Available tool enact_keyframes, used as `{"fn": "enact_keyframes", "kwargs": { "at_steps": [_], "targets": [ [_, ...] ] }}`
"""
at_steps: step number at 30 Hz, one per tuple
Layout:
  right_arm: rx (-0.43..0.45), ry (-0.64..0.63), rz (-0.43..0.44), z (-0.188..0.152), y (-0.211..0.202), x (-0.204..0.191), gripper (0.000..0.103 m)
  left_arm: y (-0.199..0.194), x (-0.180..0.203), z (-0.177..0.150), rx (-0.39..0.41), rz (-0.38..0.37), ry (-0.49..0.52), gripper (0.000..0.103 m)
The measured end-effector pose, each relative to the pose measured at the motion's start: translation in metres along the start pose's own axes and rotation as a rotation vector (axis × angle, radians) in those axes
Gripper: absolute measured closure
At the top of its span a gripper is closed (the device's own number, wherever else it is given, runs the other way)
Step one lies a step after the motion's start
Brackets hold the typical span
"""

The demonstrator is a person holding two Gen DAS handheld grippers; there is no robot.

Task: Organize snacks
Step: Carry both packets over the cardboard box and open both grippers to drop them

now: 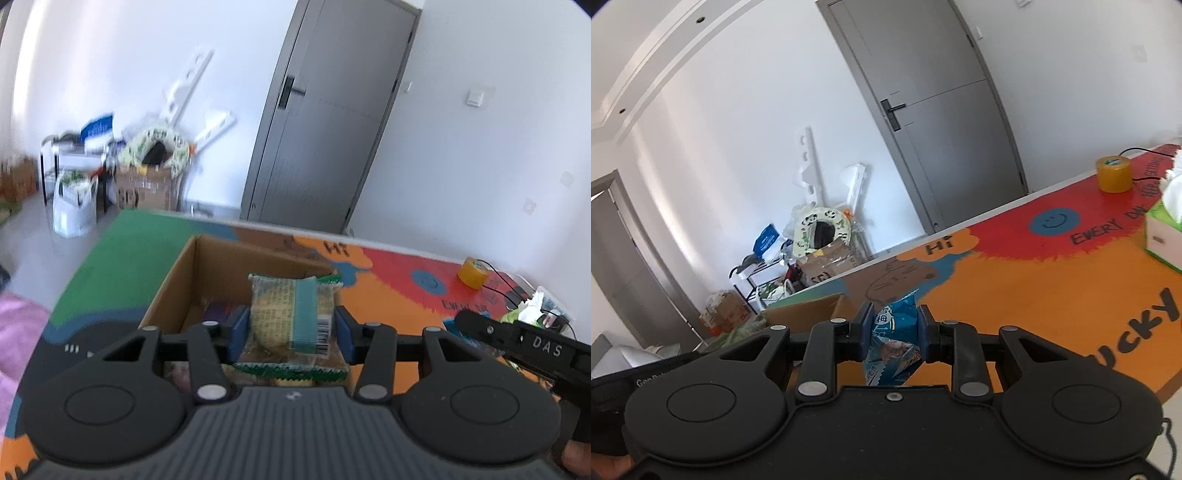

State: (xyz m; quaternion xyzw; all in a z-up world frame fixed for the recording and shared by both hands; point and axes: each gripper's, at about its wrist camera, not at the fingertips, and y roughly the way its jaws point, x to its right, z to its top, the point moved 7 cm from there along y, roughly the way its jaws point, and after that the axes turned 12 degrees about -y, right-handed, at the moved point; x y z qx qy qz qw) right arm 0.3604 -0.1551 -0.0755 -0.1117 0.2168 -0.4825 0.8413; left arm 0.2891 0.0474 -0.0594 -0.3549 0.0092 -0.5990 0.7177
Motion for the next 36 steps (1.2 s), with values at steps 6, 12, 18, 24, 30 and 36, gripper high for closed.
{"fn": "enact_keyframes", "kwargs": {
  "at_steps": [6,12,18,24,30,36],
  "targets": [
    [-0.007,-0.031,0.023,0.003,0.005,-0.022,0.077,-0.008,-0.024,0.007,-0.022,-0.003,-0.047,0.040],
    [-0.022,-0.055,0.042,0.005,0.016,-0.043,0.077,-0.016,-0.042,0.019,0.021,0.027,-0.067,0.036],
    [-0.033,-0.080,0.056,0.009,0.027,-0.063,0.077,-0.013,-0.058,0.030,0.043,0.037,-0.076,0.035],
    [-0.052,-0.090,0.063,0.009,0.042,-0.078,0.077,-0.010,-0.072,0.037,0.046,0.035,-0.090,0.035],
    [-0.079,-0.106,0.061,0.010,0.062,-0.094,0.077,-0.005,-0.089,0.040,0.038,0.040,-0.121,0.034],
    [-0.085,-0.140,0.052,0.014,0.075,-0.110,0.077,0.001,-0.097,0.045,0.029,0.032,-0.141,0.033]
  ]
}}
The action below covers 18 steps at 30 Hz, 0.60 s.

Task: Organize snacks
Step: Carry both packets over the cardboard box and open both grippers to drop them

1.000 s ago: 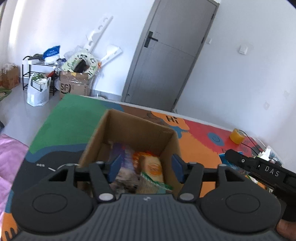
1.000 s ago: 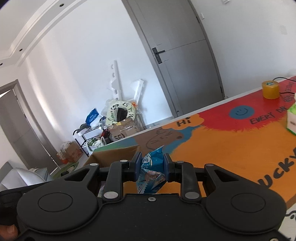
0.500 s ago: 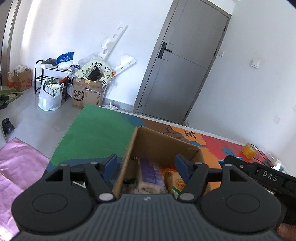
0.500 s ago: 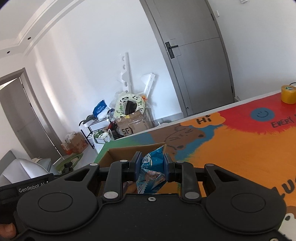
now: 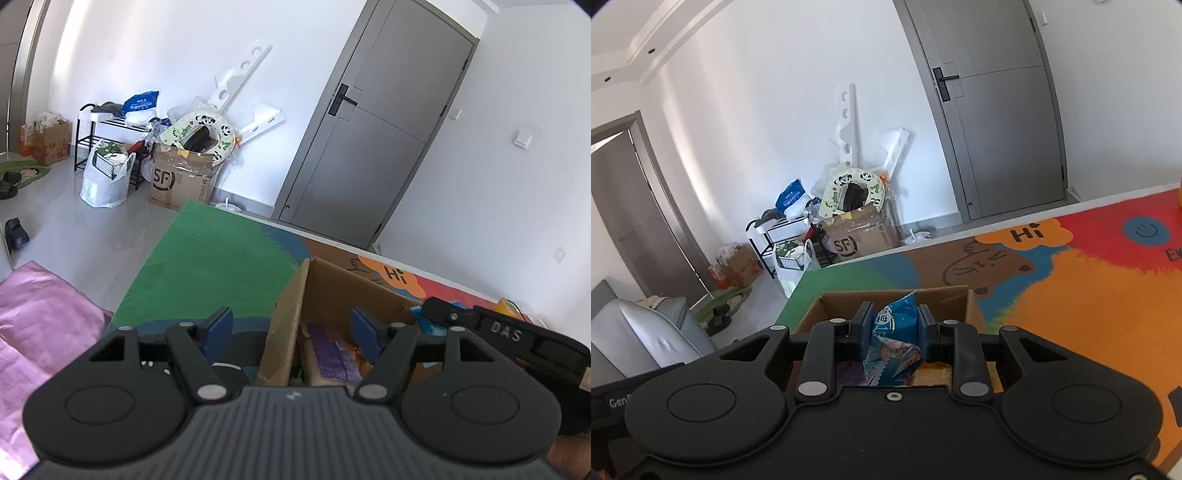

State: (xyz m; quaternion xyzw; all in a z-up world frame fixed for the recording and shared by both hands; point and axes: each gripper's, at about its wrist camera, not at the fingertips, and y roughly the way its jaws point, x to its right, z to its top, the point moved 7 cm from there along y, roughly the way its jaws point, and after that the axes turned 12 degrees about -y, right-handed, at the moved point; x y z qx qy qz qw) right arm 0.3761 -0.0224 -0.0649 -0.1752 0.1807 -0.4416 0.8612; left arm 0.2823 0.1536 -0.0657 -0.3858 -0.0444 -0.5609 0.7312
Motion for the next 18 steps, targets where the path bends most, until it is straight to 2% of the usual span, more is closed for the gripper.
{"fn": "enact_keyframes", "kwargs": {
  "at_steps": [4,5,7,11,18],
  "targets": [
    [-0.005,-0.008,0.011,0.001,0.002,-0.006,0.072,0.001,0.000,-0.002,-0.009,-0.001,0.009,0.033],
    [-0.005,-0.009,0.012,0.000,0.000,-0.007,0.066,0.001,0.000,-0.003,-0.011,0.000,0.011,0.033],
    [0.003,-0.009,0.012,0.000,-0.005,-0.006,0.063,-0.001,0.000,-0.005,-0.012,0.007,0.014,0.029],
    [0.000,0.010,-0.003,-0.003,-0.017,0.003,0.062,-0.004,0.003,-0.008,-0.011,0.015,0.014,0.027],
    [0.015,0.036,-0.038,-0.012,-0.048,0.026,0.047,-0.016,0.021,-0.015,-0.008,0.002,0.044,0.020]
  ]
}}
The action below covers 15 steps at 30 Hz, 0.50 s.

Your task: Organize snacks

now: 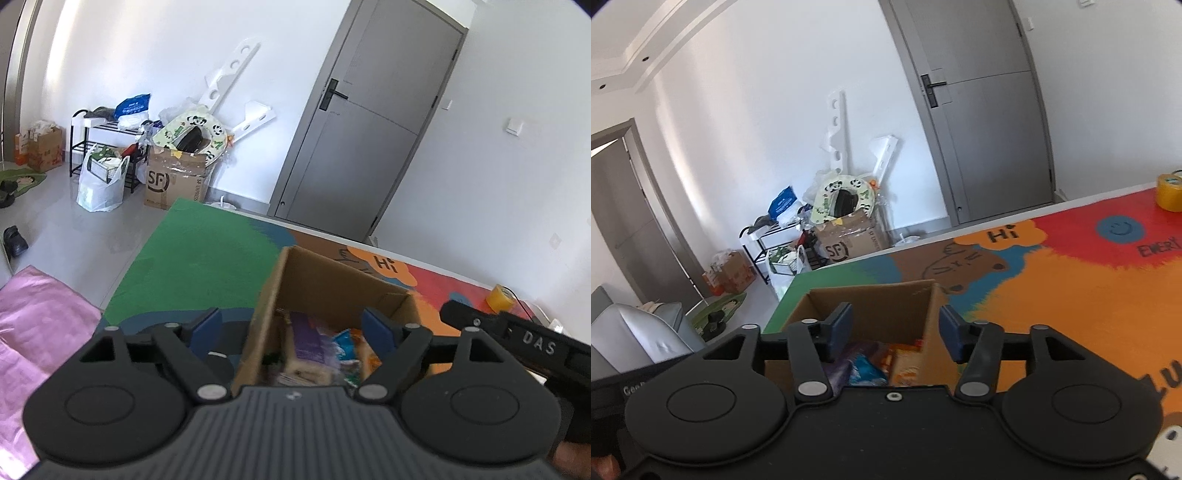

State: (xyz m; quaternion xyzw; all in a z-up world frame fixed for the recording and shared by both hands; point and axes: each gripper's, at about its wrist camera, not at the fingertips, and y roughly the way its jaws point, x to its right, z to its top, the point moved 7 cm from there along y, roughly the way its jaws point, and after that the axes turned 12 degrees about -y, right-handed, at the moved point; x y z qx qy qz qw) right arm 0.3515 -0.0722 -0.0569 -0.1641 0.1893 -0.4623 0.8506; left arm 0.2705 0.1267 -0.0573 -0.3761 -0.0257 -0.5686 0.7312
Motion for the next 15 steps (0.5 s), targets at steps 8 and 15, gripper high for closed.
{"fn": "enact_keyframes", "kwargs": {
  "at_steps": [8,15],
  "targets": [
    [0.009,0.027,-0.049,-0.012,-0.034,0.027,0.042,-0.016,0.022,-0.009,0.026,-0.002,0.029,0.012],
    [0.010,0.047,-0.069,-0.024,-0.058,0.041,0.035,-0.026,0.032,-0.020,0.023,-0.005,0.059,0.007]
  ]
}}
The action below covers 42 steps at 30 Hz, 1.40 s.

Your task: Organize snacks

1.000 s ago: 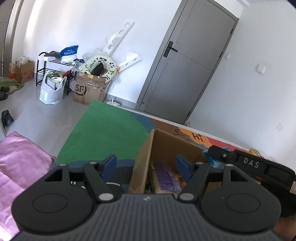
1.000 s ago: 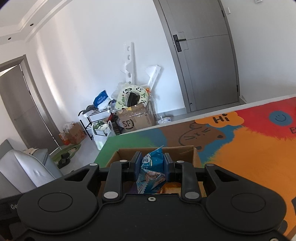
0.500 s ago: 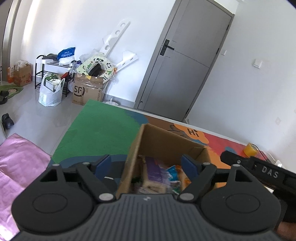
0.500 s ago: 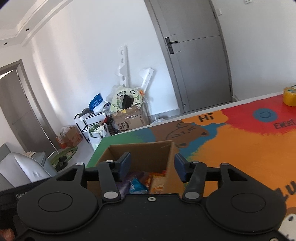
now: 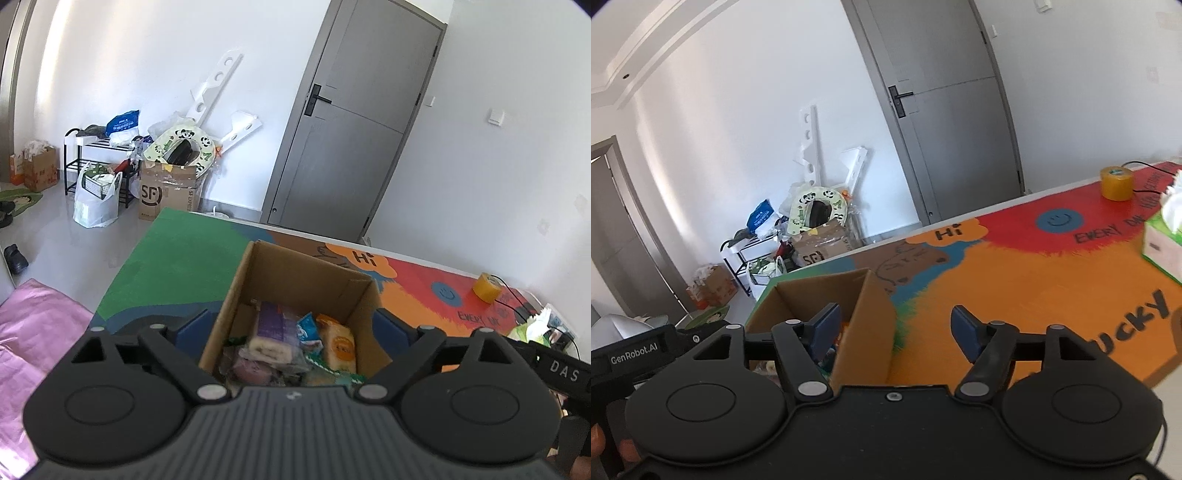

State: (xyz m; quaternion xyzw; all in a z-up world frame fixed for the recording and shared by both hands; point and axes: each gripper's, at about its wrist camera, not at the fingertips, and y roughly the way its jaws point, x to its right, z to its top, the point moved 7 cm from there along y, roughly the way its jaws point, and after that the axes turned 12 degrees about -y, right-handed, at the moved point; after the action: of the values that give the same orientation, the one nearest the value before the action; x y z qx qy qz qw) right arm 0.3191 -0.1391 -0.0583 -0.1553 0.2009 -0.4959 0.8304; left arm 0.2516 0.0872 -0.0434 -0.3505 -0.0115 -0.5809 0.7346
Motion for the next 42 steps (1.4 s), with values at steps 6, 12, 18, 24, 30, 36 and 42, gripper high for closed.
{"fn": "enact_keyframes", "kwargs": {
  "at_steps": [6,12,18,24,30,36,42],
  "targets": [
    [0.000,0.011,-0.026,-0.010,-0.020,0.013,0.024,-0.007,0.010,-0.009,-0.014,-0.006,0.042,0.005],
    [0.024,0.031,-0.070,-0.016,-0.046,0.027,0.009,-0.015,0.021,-0.023,-0.030,-0.023,0.079,0.004],
    [0.038,0.019,-0.103,-0.017,-0.071,0.030,0.000,-0.030,0.032,-0.029,-0.020,-0.057,0.110,0.002],
    [0.040,0.004,-0.122,-0.022,-0.092,0.029,0.000,-0.045,0.037,-0.032,-0.023,-0.066,0.132,0.001],
    [0.035,-0.008,-0.165,-0.028,-0.110,0.031,0.000,-0.061,0.042,-0.035,-0.019,-0.060,0.170,0.001],
    [0.026,-0.019,-0.223,-0.036,-0.131,0.029,0.000,-0.081,0.042,-0.041,0.012,-0.015,0.212,0.001],
    [0.009,-0.052,-0.276,-0.052,-0.146,0.023,0.000,-0.100,0.040,-0.048,0.035,-0.003,0.249,0.001]
  ]
}}
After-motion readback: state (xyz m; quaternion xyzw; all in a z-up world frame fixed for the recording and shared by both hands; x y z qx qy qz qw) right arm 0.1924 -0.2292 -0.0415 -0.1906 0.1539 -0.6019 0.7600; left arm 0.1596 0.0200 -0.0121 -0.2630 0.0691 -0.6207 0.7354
